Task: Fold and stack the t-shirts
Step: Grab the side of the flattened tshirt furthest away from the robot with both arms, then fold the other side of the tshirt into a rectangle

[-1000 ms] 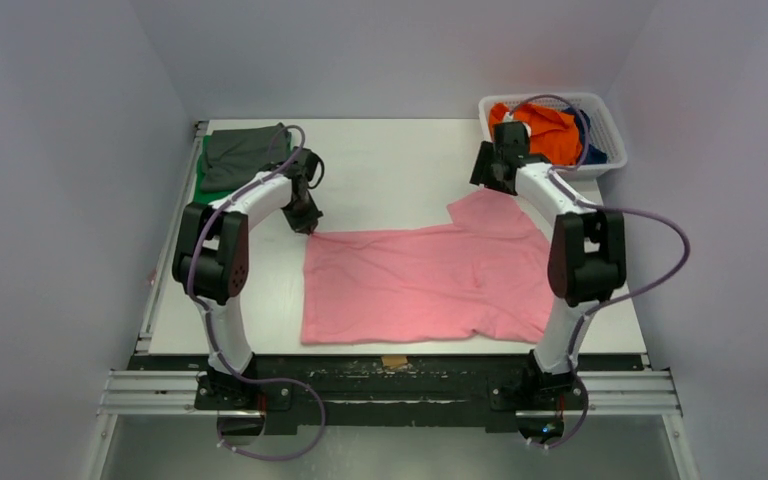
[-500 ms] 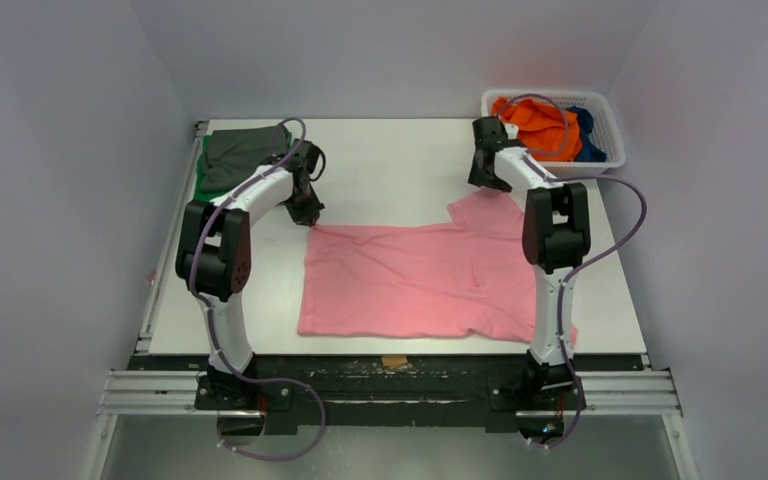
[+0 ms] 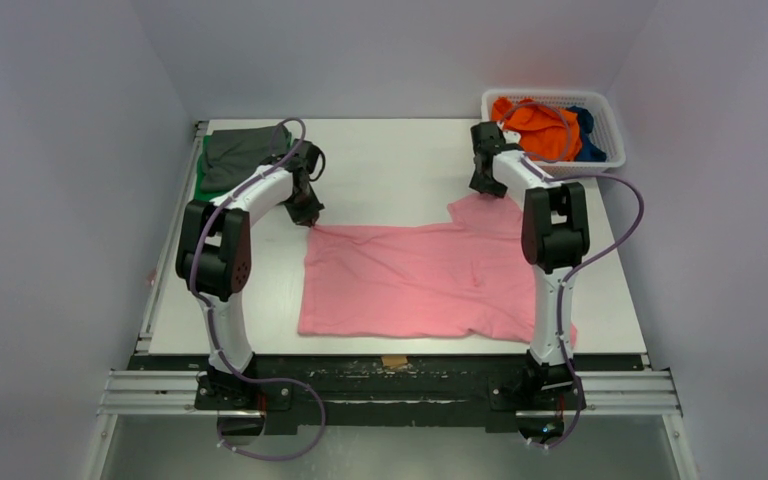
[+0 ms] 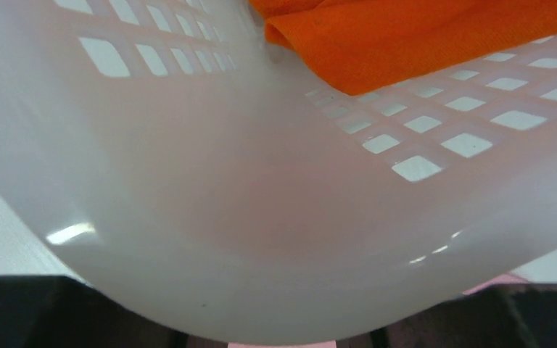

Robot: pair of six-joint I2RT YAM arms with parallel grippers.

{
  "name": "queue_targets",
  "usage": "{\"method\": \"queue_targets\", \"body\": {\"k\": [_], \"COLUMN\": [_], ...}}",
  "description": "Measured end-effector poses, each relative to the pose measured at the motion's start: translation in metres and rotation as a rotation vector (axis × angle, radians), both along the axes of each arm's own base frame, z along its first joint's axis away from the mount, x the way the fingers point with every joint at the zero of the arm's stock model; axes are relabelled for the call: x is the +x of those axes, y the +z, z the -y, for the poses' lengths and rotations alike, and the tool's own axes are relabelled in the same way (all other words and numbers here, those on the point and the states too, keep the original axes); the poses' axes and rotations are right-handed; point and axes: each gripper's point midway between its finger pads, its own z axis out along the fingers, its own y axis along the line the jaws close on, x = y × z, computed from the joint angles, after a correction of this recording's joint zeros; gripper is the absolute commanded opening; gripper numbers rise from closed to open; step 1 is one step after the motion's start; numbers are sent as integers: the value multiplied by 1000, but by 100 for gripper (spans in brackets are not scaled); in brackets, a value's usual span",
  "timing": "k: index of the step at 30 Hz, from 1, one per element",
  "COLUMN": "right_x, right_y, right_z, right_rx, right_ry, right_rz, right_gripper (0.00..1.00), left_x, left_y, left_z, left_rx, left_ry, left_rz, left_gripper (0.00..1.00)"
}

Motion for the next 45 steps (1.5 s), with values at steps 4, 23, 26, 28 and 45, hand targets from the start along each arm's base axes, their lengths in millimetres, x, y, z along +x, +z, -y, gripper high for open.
{"method": "queue_targets", "body": {"k": [4,23,26,28,45], "right_x": [0,-13,-29,-32,-116], "right_y": [-1,3,10,21,92], "right_z": [-5,-16,-21,-26,-40], "right_rx": [19,92,122,138,148], "right_ry": [-20,84,131,156,231], "right_rz": [20,128,167,209,397], "right_gripper": [27,0,0,0,0], "left_x": [0,0,-5,-6,-47], "left_y": [0,-2,-4,-3,6], "left_z": [0,1,3,6,5], "left_rx": [0,-19,-39,-53,-111], "left_ry": [0,-25,-34,-39,-57], "left_rz": [0,2,-3,-3,27], "left_gripper": [0,0,0,0,0]}}
